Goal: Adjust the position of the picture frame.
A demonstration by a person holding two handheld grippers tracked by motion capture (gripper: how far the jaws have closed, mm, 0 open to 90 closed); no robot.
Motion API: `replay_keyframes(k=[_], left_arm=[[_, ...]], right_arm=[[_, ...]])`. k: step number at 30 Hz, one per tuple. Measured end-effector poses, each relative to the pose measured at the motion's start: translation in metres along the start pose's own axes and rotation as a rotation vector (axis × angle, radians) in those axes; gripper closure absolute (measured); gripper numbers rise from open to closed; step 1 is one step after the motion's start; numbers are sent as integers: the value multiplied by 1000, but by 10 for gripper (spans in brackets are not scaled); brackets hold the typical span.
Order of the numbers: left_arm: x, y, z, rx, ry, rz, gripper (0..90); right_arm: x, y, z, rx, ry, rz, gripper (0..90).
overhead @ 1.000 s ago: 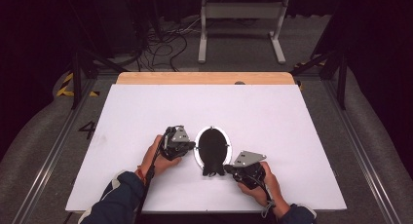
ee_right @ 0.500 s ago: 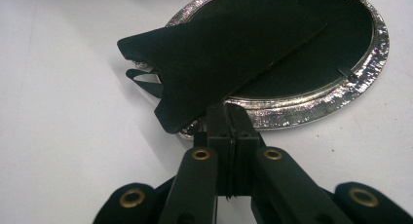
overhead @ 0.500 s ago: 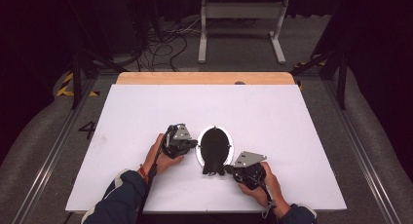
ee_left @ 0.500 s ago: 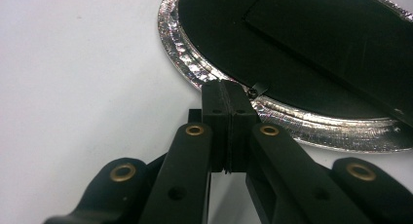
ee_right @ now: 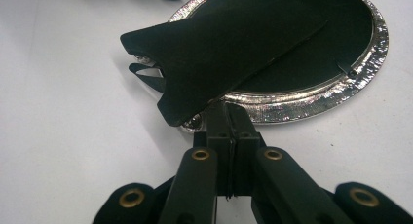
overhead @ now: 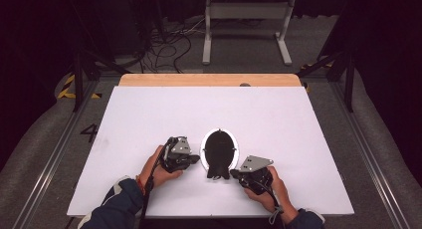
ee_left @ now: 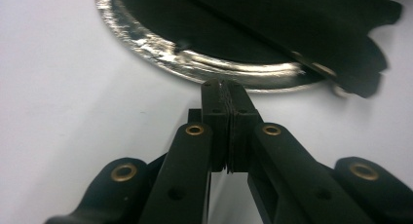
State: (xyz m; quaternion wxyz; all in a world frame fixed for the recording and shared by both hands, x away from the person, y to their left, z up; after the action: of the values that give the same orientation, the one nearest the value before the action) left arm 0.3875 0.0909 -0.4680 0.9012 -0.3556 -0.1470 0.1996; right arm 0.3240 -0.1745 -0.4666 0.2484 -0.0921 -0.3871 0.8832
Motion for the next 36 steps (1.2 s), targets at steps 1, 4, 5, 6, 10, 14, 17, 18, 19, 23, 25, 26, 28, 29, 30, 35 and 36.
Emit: replay_keyframes(k=[1, 4, 5, 6, 10, 14, 17, 18, 19, 23, 25, 26, 28, 29, 30, 35, 36], left_arm=[[-2, -1, 0, -1, 12, -3, 884], [-11, -4, -3, -4, 45, -12, 880], [-14, -5, -4, -9, 47, -17, 880], [-14, -5, -4, -9, 47, -17, 890], [-18, -6, -6, -19, 57, -7, 893], [-21, -8, -7, -20, 39, -24, 894], [-22, -10, -8, -18, 30, -31, 893], [-22, -10, -9, -23, 33, -31, 893], [-22, -11, -10, -25, 32, -31, 894], [-22, -14, -13, -30, 31, -33, 895], [-22, -15, -15, -32, 35, -35, 896], [-22, -15, -15, -31, 37, -32, 896], [-22, -15, -15, -35, 37, -35, 893], [-22, -15, -15, -36, 35, -36, 893], [-23, -15, -15, -40, 32, -35, 890], [-21, -10, -6, -101, -7, -29, 854], [-19, -9, -3, -103, -5, -31, 841]], right_arm=[[0, 0, 0, 1, 0, 0, 900], [-1, 0, 0, 1, -1, -7, 899], [0, -1, 0, 3, 1, -6, 899], [0, -1, 0, 3, 1, -6, 899], [-1, -1, 0, 4, 3, -8, 900], [-3, 0, 1, 4, 9, -15, 900], [-5, 0, 1, 4, 10, -20, 900], [-6, 0, 1, 3, 11, -22, 900], [-6, 0, 1, 3, 15, -22, 900], [-10, 0, 2, 2, 26, -31, 900], [-13, 1, 2, -2, 24, -42, 900], [-13, 1, 3, -2, 23, -43, 900], [-14, 1, 3, -1, 23, -44, 900], [-14, 1, 3, 0, 22, -44, 900], [-14, 0, 3, 2, 21, -45, 900], [-16, -1, 6, 23, 20, -25, 900], [-17, 0, 9, 21, 13, -28, 900]])
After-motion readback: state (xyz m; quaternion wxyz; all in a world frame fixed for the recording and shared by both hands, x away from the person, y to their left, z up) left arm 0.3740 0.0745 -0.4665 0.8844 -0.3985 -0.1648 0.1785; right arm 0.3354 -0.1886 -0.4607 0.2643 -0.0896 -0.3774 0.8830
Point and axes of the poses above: each handheld gripper's, and its own axes: z roughly backward along the jaws, y roughly out of its underside, x roughly to its left, the point moved 1 cm from there along -z, roughly forward along the jaws, and after that the axes turned 9 degrees about -y, right-handed, at the moved point
